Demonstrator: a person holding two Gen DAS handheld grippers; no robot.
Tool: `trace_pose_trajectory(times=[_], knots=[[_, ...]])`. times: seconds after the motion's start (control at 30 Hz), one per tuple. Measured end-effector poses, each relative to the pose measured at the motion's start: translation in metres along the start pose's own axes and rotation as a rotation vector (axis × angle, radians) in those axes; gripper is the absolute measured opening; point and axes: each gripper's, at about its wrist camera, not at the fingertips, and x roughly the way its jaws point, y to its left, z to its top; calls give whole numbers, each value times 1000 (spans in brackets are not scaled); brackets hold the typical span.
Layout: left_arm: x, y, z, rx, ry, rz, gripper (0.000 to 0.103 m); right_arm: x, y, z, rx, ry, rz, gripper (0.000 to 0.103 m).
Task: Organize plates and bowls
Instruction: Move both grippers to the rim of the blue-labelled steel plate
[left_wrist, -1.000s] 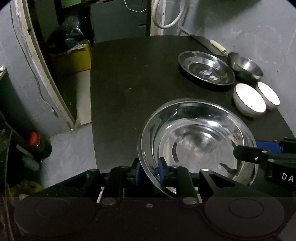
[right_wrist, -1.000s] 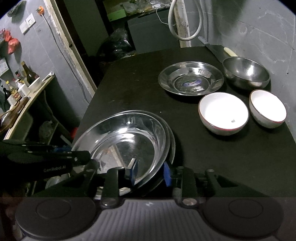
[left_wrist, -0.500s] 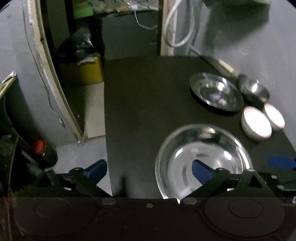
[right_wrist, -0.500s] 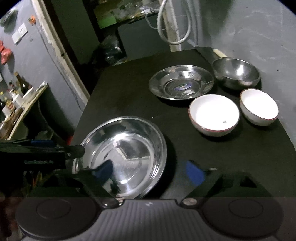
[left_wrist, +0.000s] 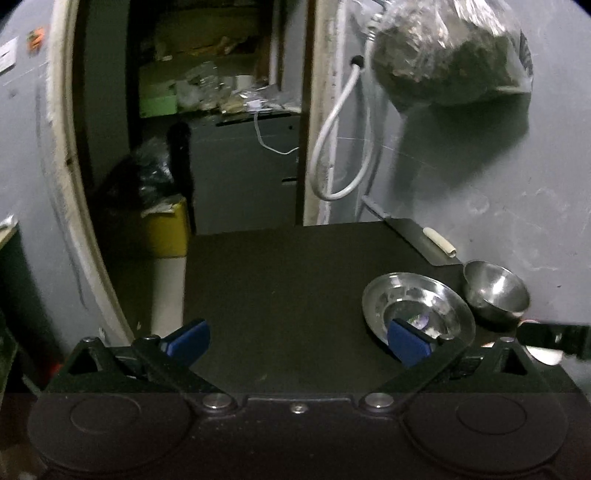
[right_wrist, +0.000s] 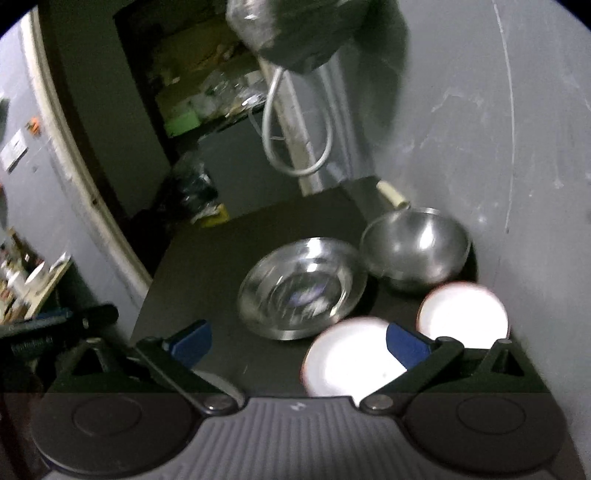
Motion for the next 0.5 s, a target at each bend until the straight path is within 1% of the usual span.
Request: trace_pose_trajectory(times=[0.07,0.2,0.27,0.4,0.5], knots=[[20,-6,7,15,14,-15,102,15,-8,11,32,20,-11,103],[61,-16,17,13,65,-62,102,44,-26,19,116,56,-10,103],[82,-20,21,12,90,-90,102,55,-28,15,124,70,-10,103],[115,-28,19,33,141,-105,102,76,-31,12,115,95,-23,103],[135,-31,18,33,170,-117,102,84,-32,10,119,97,-36,100]])
